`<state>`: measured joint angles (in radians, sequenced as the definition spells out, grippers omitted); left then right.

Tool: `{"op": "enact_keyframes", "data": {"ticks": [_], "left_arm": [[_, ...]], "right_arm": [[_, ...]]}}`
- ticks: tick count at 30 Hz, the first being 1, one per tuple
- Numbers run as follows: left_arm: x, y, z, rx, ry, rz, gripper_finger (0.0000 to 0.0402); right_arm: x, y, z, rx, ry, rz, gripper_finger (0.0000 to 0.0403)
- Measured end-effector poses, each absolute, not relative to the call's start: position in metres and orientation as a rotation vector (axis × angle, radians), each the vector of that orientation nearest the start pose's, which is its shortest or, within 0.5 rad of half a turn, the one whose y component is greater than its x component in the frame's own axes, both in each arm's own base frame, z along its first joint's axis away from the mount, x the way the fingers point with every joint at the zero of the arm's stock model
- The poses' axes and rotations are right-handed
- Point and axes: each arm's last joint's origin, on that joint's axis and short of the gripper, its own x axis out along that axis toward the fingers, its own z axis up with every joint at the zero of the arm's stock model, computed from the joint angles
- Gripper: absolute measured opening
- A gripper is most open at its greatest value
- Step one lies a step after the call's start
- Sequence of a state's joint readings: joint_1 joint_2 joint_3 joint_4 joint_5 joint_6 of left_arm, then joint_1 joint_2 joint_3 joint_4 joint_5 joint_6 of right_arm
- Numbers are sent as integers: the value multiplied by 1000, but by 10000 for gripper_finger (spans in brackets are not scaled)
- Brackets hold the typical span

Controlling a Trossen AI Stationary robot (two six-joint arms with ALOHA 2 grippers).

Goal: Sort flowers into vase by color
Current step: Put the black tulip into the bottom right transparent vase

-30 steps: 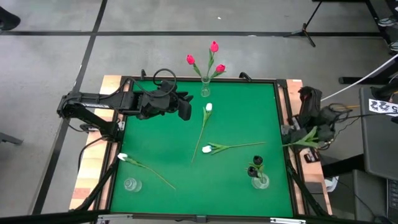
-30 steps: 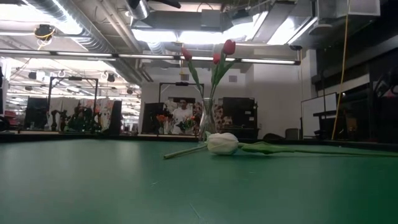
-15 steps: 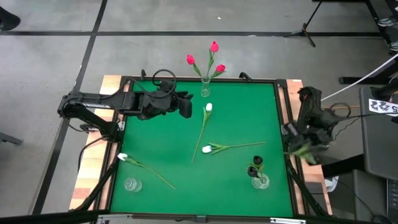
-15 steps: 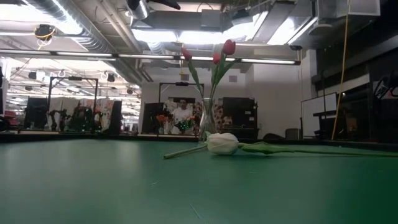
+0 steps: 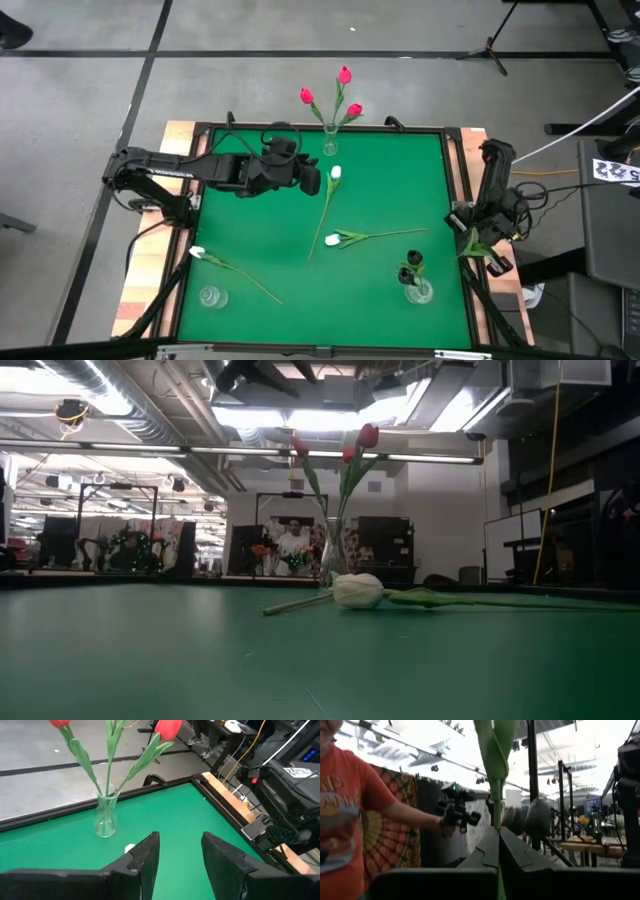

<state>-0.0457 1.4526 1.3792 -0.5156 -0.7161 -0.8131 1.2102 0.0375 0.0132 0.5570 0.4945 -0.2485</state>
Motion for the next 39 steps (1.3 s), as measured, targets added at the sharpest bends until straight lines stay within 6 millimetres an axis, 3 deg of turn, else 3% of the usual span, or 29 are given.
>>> {"op": "enact_keyframes", "data": {"ticks": [8, 17, 21, 28, 39], "left_arm": [[314, 5, 357, -536, 258, 827, 144], [314, 4, 357, -512, 269, 822, 144], [314, 4, 357, -502, 273, 820, 144], [314, 4, 357, -479, 283, 816, 144], [314, 5, 357, -480, 282, 818, 143]], "right_arm": [[56, 83, 212, 143, -403, 594, 0], [82, 91, 214, 175, -495, 647, 0], [87, 96, 209, 209, -446, 683, 0], [77, 105, 210, 233, -450, 748, 0], [69, 113, 206, 171, -421, 695, 0]]}}
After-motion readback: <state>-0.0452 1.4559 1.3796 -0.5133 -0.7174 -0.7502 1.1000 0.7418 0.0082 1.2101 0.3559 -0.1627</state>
